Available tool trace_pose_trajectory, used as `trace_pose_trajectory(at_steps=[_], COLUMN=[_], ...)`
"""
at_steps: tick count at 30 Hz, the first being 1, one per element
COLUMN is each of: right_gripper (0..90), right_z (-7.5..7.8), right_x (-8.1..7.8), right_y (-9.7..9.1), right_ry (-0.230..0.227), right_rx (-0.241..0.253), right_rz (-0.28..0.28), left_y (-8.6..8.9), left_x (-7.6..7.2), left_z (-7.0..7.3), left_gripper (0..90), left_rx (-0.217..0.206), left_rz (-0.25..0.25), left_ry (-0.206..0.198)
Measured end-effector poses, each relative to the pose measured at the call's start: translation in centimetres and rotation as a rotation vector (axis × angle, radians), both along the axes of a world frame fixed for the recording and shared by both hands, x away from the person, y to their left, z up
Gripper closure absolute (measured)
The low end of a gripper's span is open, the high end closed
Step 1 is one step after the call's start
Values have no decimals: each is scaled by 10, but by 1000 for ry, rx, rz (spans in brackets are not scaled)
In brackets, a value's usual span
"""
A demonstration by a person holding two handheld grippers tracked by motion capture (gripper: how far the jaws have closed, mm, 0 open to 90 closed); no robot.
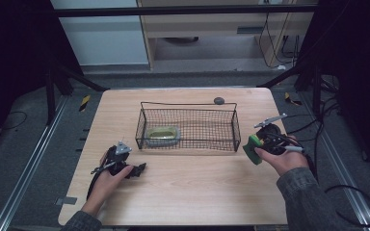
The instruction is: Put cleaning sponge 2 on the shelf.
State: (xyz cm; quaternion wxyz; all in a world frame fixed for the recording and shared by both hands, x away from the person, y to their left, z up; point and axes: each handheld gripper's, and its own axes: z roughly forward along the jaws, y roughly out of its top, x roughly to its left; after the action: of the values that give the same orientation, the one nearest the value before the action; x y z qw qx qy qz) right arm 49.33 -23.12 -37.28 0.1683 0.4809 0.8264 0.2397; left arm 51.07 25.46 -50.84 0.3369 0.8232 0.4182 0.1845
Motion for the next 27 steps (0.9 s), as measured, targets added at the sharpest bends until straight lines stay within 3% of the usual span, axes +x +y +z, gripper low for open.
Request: trace_pose_trajectory(at_steps=[9, 19, 27], right_gripper=[641, 641, 641], right_z=[17, 37, 56], right_x=[7, 30, 41], right_y=[-14, -21, -22], right_ry=[-50, -85, -113], right_rx=[7, -12, -55], right_rz=[-27, -42, -40], left_y=[0, 0, -1], left_x=[0, 0, 1], left_z=[0, 0, 0], left_gripper=[0, 0, 0], left_rx=[0, 0, -8], left_rz=[-2, 3, 8], left_ry=[0, -1, -1])
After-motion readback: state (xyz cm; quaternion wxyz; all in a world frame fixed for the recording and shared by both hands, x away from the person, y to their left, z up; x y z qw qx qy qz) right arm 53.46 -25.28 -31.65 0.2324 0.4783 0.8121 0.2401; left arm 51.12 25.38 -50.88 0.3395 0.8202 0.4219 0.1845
